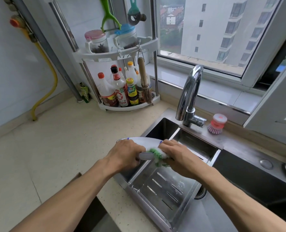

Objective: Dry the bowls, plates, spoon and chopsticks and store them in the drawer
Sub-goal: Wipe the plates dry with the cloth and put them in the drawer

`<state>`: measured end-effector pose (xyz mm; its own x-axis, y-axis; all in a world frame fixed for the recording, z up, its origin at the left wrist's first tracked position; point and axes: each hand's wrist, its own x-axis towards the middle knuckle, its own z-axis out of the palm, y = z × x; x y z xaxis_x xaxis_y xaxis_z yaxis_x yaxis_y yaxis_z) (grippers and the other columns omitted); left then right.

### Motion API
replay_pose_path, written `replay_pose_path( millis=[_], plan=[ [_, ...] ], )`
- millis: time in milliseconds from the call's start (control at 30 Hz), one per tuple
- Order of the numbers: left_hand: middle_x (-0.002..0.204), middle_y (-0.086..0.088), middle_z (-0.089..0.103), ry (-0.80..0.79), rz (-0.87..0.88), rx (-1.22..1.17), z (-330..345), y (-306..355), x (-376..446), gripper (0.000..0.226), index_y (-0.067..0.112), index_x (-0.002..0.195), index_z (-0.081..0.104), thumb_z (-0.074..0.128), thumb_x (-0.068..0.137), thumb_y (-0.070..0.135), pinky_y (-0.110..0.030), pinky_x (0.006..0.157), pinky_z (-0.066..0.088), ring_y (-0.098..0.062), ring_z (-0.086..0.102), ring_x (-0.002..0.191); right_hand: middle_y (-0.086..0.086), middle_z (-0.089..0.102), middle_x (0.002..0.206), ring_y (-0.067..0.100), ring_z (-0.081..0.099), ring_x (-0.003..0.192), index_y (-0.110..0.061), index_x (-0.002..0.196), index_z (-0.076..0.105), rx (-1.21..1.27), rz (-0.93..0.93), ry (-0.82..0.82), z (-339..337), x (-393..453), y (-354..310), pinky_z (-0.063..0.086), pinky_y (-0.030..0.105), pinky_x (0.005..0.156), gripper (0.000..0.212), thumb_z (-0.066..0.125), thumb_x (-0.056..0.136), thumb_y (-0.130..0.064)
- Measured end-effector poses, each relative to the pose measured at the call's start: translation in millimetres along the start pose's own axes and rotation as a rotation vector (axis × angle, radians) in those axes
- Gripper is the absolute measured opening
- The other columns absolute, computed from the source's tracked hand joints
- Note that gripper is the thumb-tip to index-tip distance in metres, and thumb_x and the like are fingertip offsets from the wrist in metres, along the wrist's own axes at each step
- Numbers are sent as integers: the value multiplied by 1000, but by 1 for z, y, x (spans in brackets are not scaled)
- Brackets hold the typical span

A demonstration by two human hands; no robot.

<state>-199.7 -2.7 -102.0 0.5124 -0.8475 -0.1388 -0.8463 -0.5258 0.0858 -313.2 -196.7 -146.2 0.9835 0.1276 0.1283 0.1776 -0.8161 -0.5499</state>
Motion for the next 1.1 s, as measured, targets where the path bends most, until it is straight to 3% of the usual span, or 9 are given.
replay_pose_path(
  millis=[167, 267, 367, 433, 600, 733, 900, 1033, 1100],
  plan=[
    [89, 9, 59, 19, -185, -521, 0, 1, 0, 36, 33, 91, 58, 80, 72, 12, -15, 59, 46, -9, 60, 81, -9, 61, 123, 9, 62, 106, -38, 127, 58, 584, 274, 232, -12, 7, 5, 57, 41, 93, 45, 52, 98, -4],
    [97, 5, 59, 83, -260, -740, 4, 4, 0, 47, 31, 101, 55, 82, 66, 14, -24, 57, 54, -13, 63, 84, -2, 52, 136, 15, 64, 98, -57, 151, 19, 642, 287, 299, -8, 6, -9, 58, 40, 87, 76, 48, 101, -7],
    [90, 3, 64, 136, -300, -916, 7, 14, 2, 43, 24, 101, 58, 85, 69, 14, -31, 59, 57, -10, 65, 74, -4, 12, 166, 24, 13, 152, -59, 149, 9, 518, 260, 206, 20, 7, -42, 16, 42, 123, 73, 51, 94, -33],
    [88, 2, 65, 160, -308, -983, 8, 19, 2, 39, 20, 99, 59, 85, 71, 11, -27, 57, 54, -11, 64, 72, -24, 3, 162, 7, -12, 151, -59, 146, 11, 478, 268, 279, 35, 12, -52, -4, 32, 121, 60, 39, 93, -53],
    [95, -4, 64, 139, -305, -932, 5, 20, 1, 45, 21, 102, 59, 83, 65, 10, -29, 61, 56, -20, 64, 80, -15, 31, 158, 8, 25, 149, -32, 152, 36, 674, 417, 481, 28, 30, -25, 20, 36, 123, 49, 31, 104, -44],
    [109, 4, 72, 210, -331, -1060, 9, 21, 5, 54, 20, 122, 62, 72, 69, 20, -32, 85, 59, -12, 70, 98, -12, 23, 162, 7, -1, 153, -31, 152, 34, 422, 197, 389, 50, 36, -55, -5, 31, 125, 50, 24, 103, -42],
    [88, 0, 63, 141, -347, -978, 9, 18, -1, 42, 20, 93, 57, 82, 62, 9, -25, 57, 51, -17, 62, 75, -6, 33, 160, 11, 26, 149, -30, 154, 31, 582, 391, 383, 35, 50, -22, 16, 42, 124, 49, 28, 107, -40],
    [102, 2, 72, 211, -344, -1017, 6, 20, 5, 47, 22, 113, 62, 71, 67, 17, -38, 83, 60, -16, 70, 94, -5, 37, 158, 12, 23, 148, -27, 151, 42, 350, 226, 417, 44, 54, -56, 11, 32, 122, 53, 26, 102, -41],
    [103, 1, 71, 189, -323, -1009, 2, 19, 3, 48, 23, 113, 61, 74, 70, 9, -35, 80, 60, -17, 69, 93, -11, 40, 153, 3, 26, 141, -29, 149, 44, 395, 225, 427, 46, 54, -48, 17, 32, 120, 56, 23, 100, -47]
  ],
)
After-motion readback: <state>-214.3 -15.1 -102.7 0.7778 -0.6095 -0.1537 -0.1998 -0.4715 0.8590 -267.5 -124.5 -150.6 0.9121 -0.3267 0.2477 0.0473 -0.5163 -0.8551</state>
